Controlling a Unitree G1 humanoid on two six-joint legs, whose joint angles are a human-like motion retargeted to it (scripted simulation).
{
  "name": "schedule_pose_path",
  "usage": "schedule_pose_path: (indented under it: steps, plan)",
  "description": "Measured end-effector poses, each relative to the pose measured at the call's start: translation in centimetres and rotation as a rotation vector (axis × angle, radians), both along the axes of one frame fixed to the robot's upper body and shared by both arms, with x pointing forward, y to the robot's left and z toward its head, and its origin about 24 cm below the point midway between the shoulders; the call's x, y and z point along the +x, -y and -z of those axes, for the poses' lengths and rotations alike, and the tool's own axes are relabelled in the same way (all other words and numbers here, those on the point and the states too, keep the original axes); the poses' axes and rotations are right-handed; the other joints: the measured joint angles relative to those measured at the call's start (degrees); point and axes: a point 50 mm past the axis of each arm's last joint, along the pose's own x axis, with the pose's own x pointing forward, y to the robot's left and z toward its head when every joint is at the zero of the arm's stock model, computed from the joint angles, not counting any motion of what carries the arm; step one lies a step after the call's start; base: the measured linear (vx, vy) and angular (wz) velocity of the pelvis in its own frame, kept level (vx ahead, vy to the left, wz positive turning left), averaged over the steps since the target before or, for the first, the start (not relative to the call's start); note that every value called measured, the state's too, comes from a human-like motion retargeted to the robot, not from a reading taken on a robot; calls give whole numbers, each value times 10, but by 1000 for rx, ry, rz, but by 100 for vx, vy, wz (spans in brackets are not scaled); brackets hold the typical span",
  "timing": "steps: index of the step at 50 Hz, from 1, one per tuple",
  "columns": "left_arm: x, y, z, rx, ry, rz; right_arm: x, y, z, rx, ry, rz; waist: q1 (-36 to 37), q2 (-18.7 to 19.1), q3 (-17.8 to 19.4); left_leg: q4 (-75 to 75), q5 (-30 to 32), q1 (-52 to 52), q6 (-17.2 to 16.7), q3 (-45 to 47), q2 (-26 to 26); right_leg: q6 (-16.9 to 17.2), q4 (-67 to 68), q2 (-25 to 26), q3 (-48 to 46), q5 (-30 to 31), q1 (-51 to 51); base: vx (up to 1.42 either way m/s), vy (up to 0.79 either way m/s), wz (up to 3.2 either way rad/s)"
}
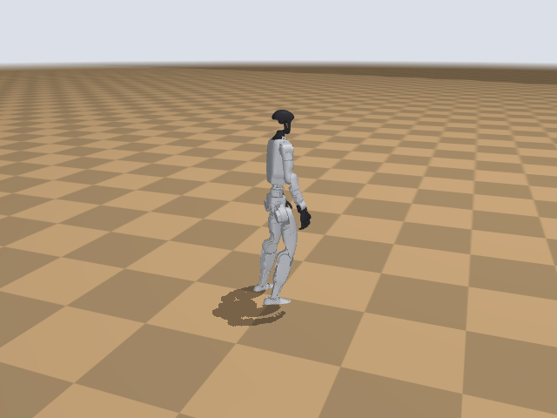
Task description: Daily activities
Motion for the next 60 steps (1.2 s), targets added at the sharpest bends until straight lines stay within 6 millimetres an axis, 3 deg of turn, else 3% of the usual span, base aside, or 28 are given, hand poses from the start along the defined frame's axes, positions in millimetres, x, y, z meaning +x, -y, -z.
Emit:
schedule_pose_path:
  steps: [10, 17, 22, 26, 33, 35, 38, 42, 45, 50, 53, 57, 60]
  plan:
    - [6, -4, -3, 6, 24, -1, 8, -2, -3, 34, 29, 12, 1, -15, 11, 40, -19, -16, 7, 5, -9, 3, 77, -18, 7, -40, -35, 0, 0, 0]
    - [0, -14, -5, 29, 15, 28, 11, 34, -12, -33, 53, 71, -8, -26, 18, 100, -45, -37, 16, 12, -8, 0, 146, -29, 14, -77, -65, 0, -7, -8]
    - [12, -22, -16, 61, 105, 51, -4, 68, -15, -96, 19, 149, -16, -26, 29, 209, -82, -72, 23, 11, 10, -9, 204, -28, 23, -108, -80, -1, -11, -20]
    - [36, -34, -39, 106, 279, 24, -24, 100, -19, -159, -29, 238, -14, -9, 51, 398, -88, -131, 37, 8, 72, -33, 240, 4, 33, -123, -73, -4, -11, -37]
    - [82, -58, -113, 158, 706, -118, -41, 150, -39, -256, -26, 396, 12, 43, 98, 822, -30, -290, 125, -58, 252, -92, 251, 101, 70, -122, -27, -6, -12, -75]
    - [86, -64, -130, 172, 799, -165, -39, 160, -47, -281, 4, 422, 21, 45, 108, 925, -17, -341, 133, -95, 270, -102, 265, 110, 91, -127, -16, -6, -14, -97]
    - [82, -72, -144, 181, 883, -253, -28, 169, -58, -314, 84, 466, 28, 30, 121, 1036, -2, -431, 127, -132, 255, -107, 299, 92, 122, -149, -1, -5, -10, -73]
    - [64, -77, -140, 183, 907, -392, 1, 172, -74, -349, 242, 516, 35, 10, 147, 1071, 11, -559, 124, -115, 213, -105, 341, 52, 149, -185, 34, 1, 1, -33]
    - [38, -80, -127, 191, 864, -505, 28, 170, -91, -371, 396, 538, 50, 6, 180, 992, 27, -638, 123, -57, 187, -96, 361, 25, 158, -206, 77, 6, 14, -30]
    - [-25, -88, -94, 251, 673, -685, 74, 156, -131, -363, 679, 509, 85, 14, 225, 737, 84, -732, 87, 30, 152, -64, 379, -18, 171, -227, 139, 4, 19, -64]
    - [-69, -94, -74, 284, 510, -779, 93, 139, -151, -312, 814, 469, 94, 7, 226, 631, 105, -774, 74, 51, 153, -39, 388, -45, 173, -235, 145, 0, 11, -61]
    - [-123, -89, -49, 284, 279, -904, 96, 120, -157, -241, 882, 441, 88, -14, 203, 605, 110, -776, 75, 55, 185, -18, 398, -63, 179, -241, 132, 0, 4, -42]
    - [-152, -75, -31, 249, 120, -986, 81, 116, -142, -222, 834, 461, 74, -31, 176, 646, 96, -732, 87, 38, 216, -13, 399, -61, 187, -241, 116, 4, -3, -26]
